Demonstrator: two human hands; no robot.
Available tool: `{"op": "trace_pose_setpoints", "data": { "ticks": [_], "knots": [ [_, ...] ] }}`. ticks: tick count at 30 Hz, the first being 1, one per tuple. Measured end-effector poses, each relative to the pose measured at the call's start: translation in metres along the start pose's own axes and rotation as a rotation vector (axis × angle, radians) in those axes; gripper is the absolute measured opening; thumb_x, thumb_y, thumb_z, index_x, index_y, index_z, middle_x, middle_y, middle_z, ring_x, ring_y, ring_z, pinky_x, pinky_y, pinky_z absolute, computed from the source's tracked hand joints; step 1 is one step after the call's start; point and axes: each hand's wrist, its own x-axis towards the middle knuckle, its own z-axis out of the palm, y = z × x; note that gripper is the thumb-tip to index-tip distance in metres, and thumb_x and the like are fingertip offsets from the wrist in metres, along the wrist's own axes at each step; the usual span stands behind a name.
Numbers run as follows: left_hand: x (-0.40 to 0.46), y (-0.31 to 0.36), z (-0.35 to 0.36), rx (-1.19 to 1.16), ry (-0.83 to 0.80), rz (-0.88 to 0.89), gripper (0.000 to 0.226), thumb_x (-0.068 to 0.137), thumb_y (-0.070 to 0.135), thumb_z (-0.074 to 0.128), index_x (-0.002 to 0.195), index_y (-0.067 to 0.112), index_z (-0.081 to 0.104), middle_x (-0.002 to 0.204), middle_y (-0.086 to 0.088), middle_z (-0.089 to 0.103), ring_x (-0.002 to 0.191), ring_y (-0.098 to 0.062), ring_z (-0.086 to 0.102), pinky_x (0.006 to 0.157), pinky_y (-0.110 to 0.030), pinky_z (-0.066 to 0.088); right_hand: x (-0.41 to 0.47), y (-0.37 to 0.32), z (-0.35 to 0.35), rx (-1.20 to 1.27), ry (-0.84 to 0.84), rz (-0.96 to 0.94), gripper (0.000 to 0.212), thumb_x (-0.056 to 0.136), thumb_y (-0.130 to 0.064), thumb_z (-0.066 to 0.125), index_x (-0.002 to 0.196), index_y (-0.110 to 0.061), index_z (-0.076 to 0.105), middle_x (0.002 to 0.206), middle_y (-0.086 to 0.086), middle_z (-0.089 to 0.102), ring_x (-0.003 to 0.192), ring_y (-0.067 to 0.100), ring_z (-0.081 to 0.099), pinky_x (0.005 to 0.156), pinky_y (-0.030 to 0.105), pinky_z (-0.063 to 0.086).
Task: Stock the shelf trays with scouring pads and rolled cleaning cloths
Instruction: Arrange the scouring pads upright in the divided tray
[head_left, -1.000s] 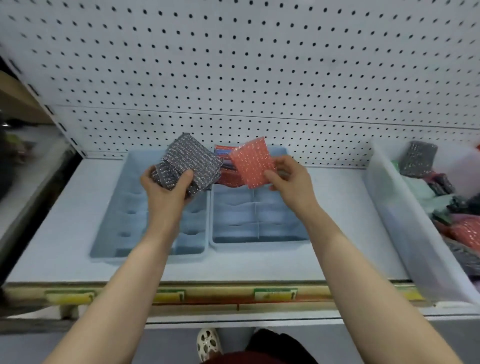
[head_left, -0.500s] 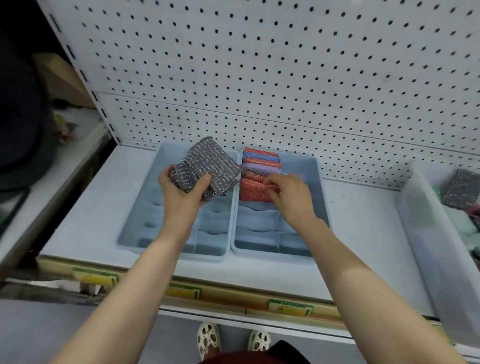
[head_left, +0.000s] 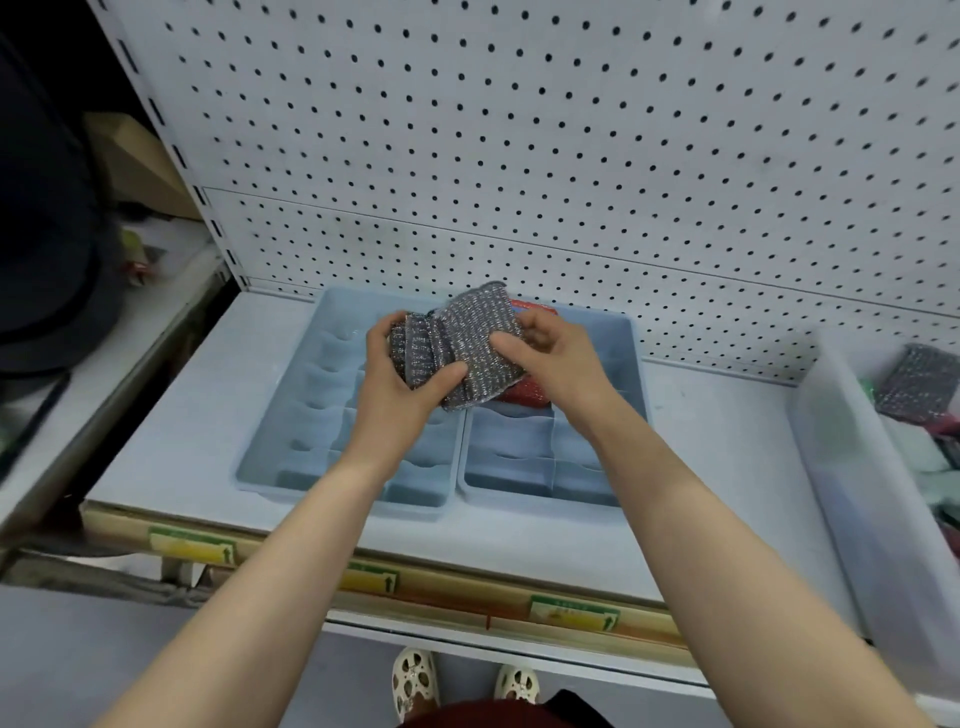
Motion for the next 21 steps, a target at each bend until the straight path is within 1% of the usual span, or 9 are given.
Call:
{"op": "trace_pose_setpoints", "data": {
  "ticks": [2, 3, 4, 6, 8, 10, 14, 18, 21],
  "knots": [
    [0.0, -0.001, -0.003, -0.009, 0.012, 0.005, 0.081, 0.067, 0.039, 0.08, 0.135, 0.031, 0.037, 0.125, 0.003, 0.058, 0.111, -0.013, 0.061, 0.095, -0.05, 0.052, -0.001, 0.003, -0.01, 0.173, 0.027, 0.073, 0.023, 0.09, -0.016, 0.069, 0.112, -0.013, 0.064, 0.096, 0.003, 0.072, 0.086, 0.015, 0.069, 0.082, 0.03, 0.056],
    [0.0, -0.001, -0.005, -0.024, 0.036, 0.0, 0.08, 0.068, 0.039, 0.08, 0.135, 0.032, 0.037, 0.125, 0.003, 0.058, 0.111, -0.014, 0.061, 0.094, -0.052, 0.052, -0.001, 0.006, -0.016, 0.185, 0.061, 0.089, 0.023, 0.092, -0.016, 0.067, 0.114, -0.013, 0.061, 0.095, 0.003, 0.071, 0.085, 0.015, 0.068, 0.079, 0.028, 0.056],
    [0.0, -0.001, -0.007, -0.051, 0.07, -0.012, 0.079, 0.068, 0.04, 0.08, 0.134, 0.032, 0.036, 0.125, 0.004, 0.057, 0.111, -0.014, 0.061, 0.094, -0.053, 0.052, -0.001, 0.011, -0.023, 0.105, 0.107, 0.08, 0.022, 0.093, -0.017, 0.065, 0.114, -0.015, 0.06, 0.095, 0.003, 0.07, 0.085, 0.015, 0.067, 0.078, 0.028, 0.055],
    [0.001, -0.001, -0.011, -0.116, 0.146, -0.039, 0.079, 0.067, 0.04, 0.079, 0.133, 0.03, 0.036, 0.123, 0.006, 0.056, 0.111, -0.014, 0.061, 0.093, -0.054, 0.052, -0.003, 0.026, -0.038, -0.251, 0.147, -0.025, 0.02, 0.093, -0.019, 0.063, 0.112, -0.016, 0.061, 0.096, 0.002, 0.069, 0.088, 0.018, 0.065, 0.082, 0.035, 0.053],
    [0.0, -0.002, -0.015, -0.149, 0.188, -0.049, 0.078, 0.068, 0.038, 0.079, 0.132, 0.027, 0.036, 0.121, 0.007, 0.057, 0.111, -0.015, 0.061, 0.094, -0.055, 0.052, -0.008, 0.04, -0.043, -0.592, 0.086, -0.149, 0.021, 0.089, -0.019, 0.068, 0.11, -0.014, 0.065, 0.099, 0.002, 0.069, 0.091, 0.021, 0.063, 0.084, 0.035, 0.05],
    [-0.001, -0.003, -0.016, -0.158, 0.195, -0.056, 0.078, 0.069, 0.036, 0.079, 0.132, 0.025, 0.035, 0.121, 0.007, 0.057, 0.111, -0.015, 0.061, 0.094, -0.054, 0.052, -0.011, 0.047, -0.038, -0.787, 0.076, -0.274, 0.023, 0.086, -0.019, 0.072, 0.107, -0.012, 0.069, 0.102, 0.005, 0.068, 0.093, 0.025, 0.062, 0.079, 0.033, 0.047],
    [-0.007, -0.007, -0.012, -0.147, 0.194, -0.07, 0.077, 0.072, 0.033, 0.079, 0.134, 0.025, 0.034, 0.122, 0.006, 0.057, 0.112, -0.015, 0.061, 0.094, -0.053, 0.052, 0.001, 0.052, -0.023, -0.937, 0.144, -0.427, 0.021, 0.078, -0.015, 0.078, 0.099, -0.013, 0.073, 0.094, 0.005, 0.069, 0.087, 0.03, 0.064, 0.066, 0.037, 0.053],
    [-0.012, -0.01, -0.011, -0.134, 0.187, -0.076, 0.075, 0.074, 0.031, 0.078, 0.135, 0.025, 0.034, 0.121, 0.008, 0.058, 0.111, -0.013, 0.062, 0.095, -0.053, 0.052, 0.009, 0.075, -0.015, -1.121, 0.142, -0.514, 0.024, 0.06, -0.008, 0.087, 0.08, -0.014, 0.075, 0.075, 0.001, 0.068, 0.079, 0.031, 0.059, 0.053, 0.028, 0.046],
    [-0.015, -0.012, -0.011, -0.115, 0.184, -0.084, 0.077, 0.073, 0.035, 0.078, 0.136, 0.028, 0.034, 0.123, 0.009, 0.056, 0.112, -0.012, 0.061, 0.094, -0.051, 0.053, 0.008, 0.084, -0.014, -1.175, 0.196, -0.549, 0.026, 0.058, -0.011, 0.09, 0.078, -0.014, 0.074, 0.075, 0.001, 0.065, 0.077, 0.029, 0.057, 0.055, 0.028, 0.046]
  ]
}}
